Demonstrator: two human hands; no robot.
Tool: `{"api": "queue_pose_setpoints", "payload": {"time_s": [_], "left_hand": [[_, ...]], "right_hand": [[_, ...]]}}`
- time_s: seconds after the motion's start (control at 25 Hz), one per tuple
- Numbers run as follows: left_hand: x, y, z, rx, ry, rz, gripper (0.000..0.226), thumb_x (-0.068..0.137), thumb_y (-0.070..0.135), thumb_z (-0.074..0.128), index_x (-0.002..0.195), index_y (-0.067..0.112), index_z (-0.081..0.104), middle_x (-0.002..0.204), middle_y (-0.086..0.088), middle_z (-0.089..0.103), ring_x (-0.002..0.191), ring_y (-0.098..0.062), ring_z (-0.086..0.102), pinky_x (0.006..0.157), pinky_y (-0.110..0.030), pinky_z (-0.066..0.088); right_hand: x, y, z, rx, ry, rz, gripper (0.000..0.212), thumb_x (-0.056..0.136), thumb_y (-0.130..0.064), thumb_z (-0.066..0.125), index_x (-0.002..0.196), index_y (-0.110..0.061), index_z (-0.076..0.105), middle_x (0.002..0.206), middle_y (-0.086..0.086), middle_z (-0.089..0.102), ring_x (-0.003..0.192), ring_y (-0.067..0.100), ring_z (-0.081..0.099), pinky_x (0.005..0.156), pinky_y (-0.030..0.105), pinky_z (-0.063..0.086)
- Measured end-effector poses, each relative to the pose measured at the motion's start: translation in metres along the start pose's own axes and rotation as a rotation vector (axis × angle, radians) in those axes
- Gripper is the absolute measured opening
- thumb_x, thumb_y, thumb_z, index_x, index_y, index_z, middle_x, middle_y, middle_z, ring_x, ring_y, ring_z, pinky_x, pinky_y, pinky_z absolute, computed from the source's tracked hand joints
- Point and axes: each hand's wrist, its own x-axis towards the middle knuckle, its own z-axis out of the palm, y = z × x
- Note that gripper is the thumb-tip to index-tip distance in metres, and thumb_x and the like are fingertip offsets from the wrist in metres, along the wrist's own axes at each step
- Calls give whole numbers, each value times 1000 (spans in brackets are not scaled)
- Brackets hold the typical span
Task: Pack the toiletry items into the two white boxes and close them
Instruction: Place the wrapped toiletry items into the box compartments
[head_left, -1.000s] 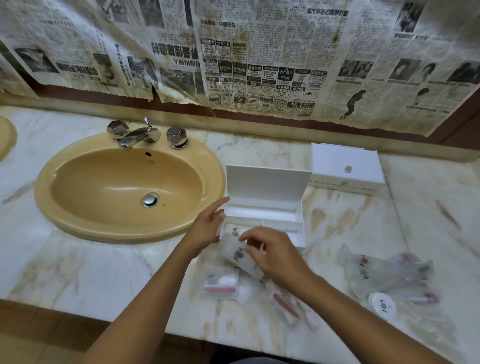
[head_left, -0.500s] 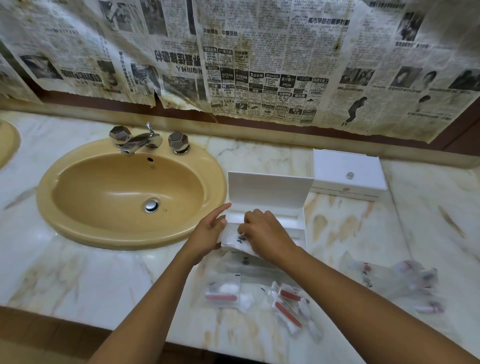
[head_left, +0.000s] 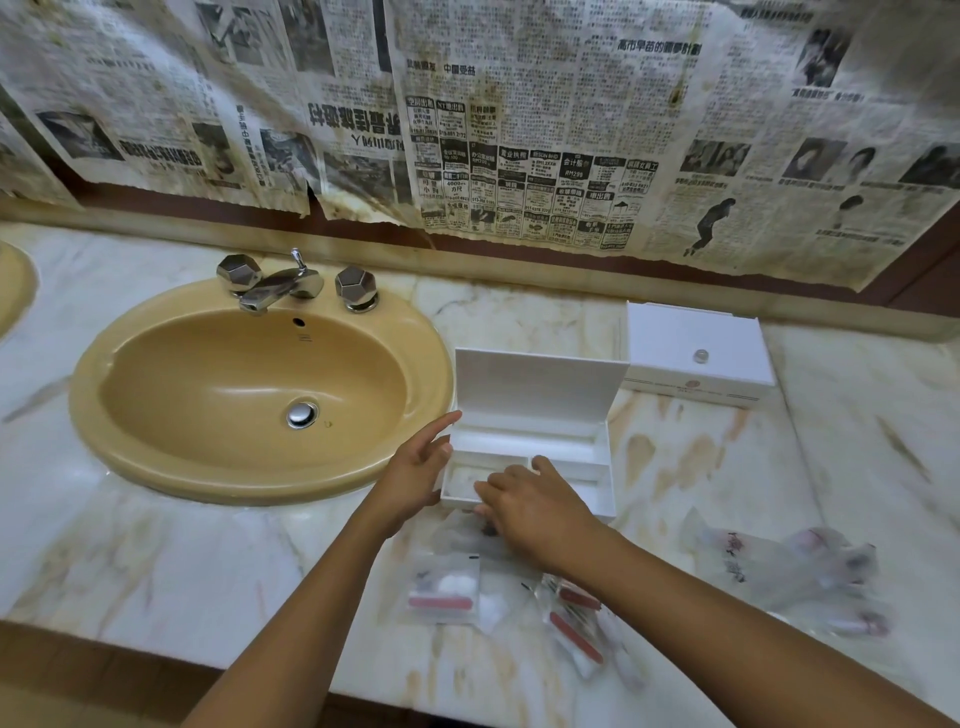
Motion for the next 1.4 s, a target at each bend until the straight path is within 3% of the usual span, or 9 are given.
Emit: {"api": "queue_pose_setpoints", "payload": {"time_s": [0.16,0.28,0.4,0.48,0.8,1.0,1.12,1.28,1.4], "left_hand": [[0,1,1,15,-1,5,37,108,25,41,134,50,51,131,13,51,135,-5,39,77,-32,53],[0,0,1,7,1,2,36,108,26,41,133,51,51,126,9,51,133,-6,40,79,-34,52],[0,-1,1,7,4,3,36,108,26,42,133,50,51,111,11,53,131,-4,42,76,-34,50],[0,-2,1,17,6,7,37,108,25,42,137,47,51,107,23,54,131,-2,41,74,-32,50],[0,0,4,3,20,21,36,108,22,42,130,49,54,105,26,53,83,7,51,76,-35,49],[2,-4,2,-8,11,28,38,108,24,42,134,49,53,115,16,54,97,4,51,80,-38,51],[0,-2,2,-9,9,26,37,108,25,42,131,51,53,138,13,48,129,-3,42,75,-31,52],[-2,-1,1,-9,7,30,36,108,25,42,128,53,53,144,11,44,132,-3,39,75,-30,52],[-3,1,3,-13,3,37,36,109,25,41,126,54,52,143,14,44,132,-3,38,76,-28,52]], "right_hand": [[6,-2,-6,-12,11,-5,9,67,-6,69,70,-11,62,76,8,53,73,28,49,59,34,37],[-1,-11,-3,105,110,82,22,68,-22,78,60,-13,61,63,4,53,61,23,50,56,29,39],[-15,-17,4,162,74,115,38,87,-50,54,88,-13,63,81,3,64,77,22,59,94,40,44],[-18,-17,0,164,-39,129,51,91,-58,37,103,-12,58,96,1,64,93,18,57,117,40,11],[4,-8,1,54,-146,100,107,76,-79,-9,108,-10,66,97,6,70,115,18,51,116,49,-10],[-2,-21,-13,147,-8,144,71,89,-65,19,114,-12,60,96,7,67,104,23,54,117,44,4],[-5,-25,-10,321,-93,138,70,91,-67,21,129,-14,47,101,8,67,107,21,56,118,43,5],[-2,-19,-8,330,-116,170,78,87,-70,16,123,-10,50,95,13,69,121,21,49,119,36,0],[2,-20,-10,266,-110,169,76,90,-68,14,120,-9,52,84,13,68,106,20,59,118,40,-3]]}}
